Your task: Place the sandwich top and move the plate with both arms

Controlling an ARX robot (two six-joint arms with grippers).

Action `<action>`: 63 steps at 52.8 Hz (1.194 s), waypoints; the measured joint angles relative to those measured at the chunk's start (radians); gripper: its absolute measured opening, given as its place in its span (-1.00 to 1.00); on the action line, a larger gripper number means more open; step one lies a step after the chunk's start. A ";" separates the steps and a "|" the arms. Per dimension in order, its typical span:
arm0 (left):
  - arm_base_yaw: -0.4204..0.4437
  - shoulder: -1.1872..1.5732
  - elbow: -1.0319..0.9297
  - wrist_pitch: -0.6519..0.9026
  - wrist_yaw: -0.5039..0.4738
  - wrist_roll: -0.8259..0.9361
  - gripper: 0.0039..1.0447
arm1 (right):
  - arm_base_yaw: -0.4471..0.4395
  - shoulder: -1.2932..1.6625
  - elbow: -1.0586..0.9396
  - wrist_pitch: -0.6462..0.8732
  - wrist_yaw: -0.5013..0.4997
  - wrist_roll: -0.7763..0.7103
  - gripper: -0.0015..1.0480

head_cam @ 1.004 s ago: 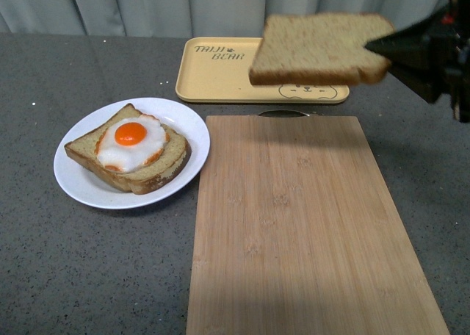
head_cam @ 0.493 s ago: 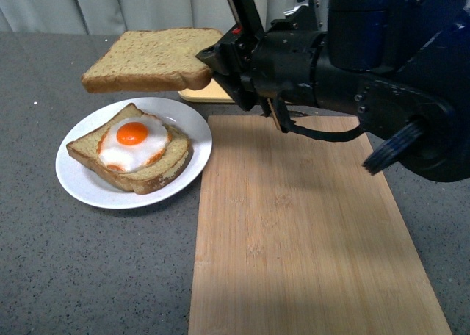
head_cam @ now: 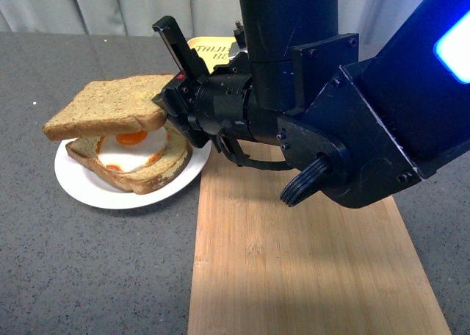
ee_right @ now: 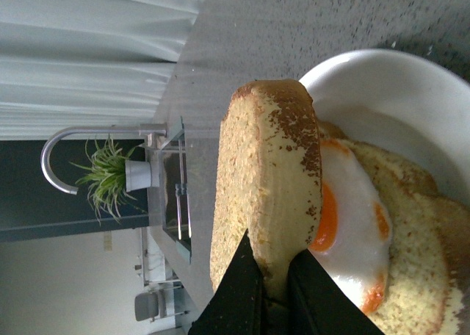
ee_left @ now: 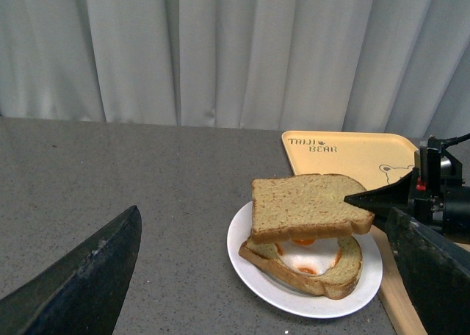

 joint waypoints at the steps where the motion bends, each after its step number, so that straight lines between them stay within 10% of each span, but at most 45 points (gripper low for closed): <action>1: 0.000 0.000 0.000 0.000 0.000 0.000 0.88 | 0.001 0.002 0.002 -0.003 0.001 0.000 -0.95; 21: 0.000 0.000 0.000 0.000 0.000 0.000 0.88 | 0.011 0.050 0.017 -0.065 0.038 -0.020 -0.92; 49: 0.000 0.000 0.000 0.000 0.000 0.000 0.88 | -0.042 -0.224 -0.195 -0.153 0.293 -0.282 0.76; 57: 0.000 0.000 0.000 0.000 -0.001 0.000 0.88 | -0.064 -0.228 -0.431 0.425 0.827 -0.816 0.29; 63: 0.000 0.000 0.000 0.000 -0.003 0.000 0.88 | -0.134 -0.356 -0.584 0.571 0.848 -1.085 -0.15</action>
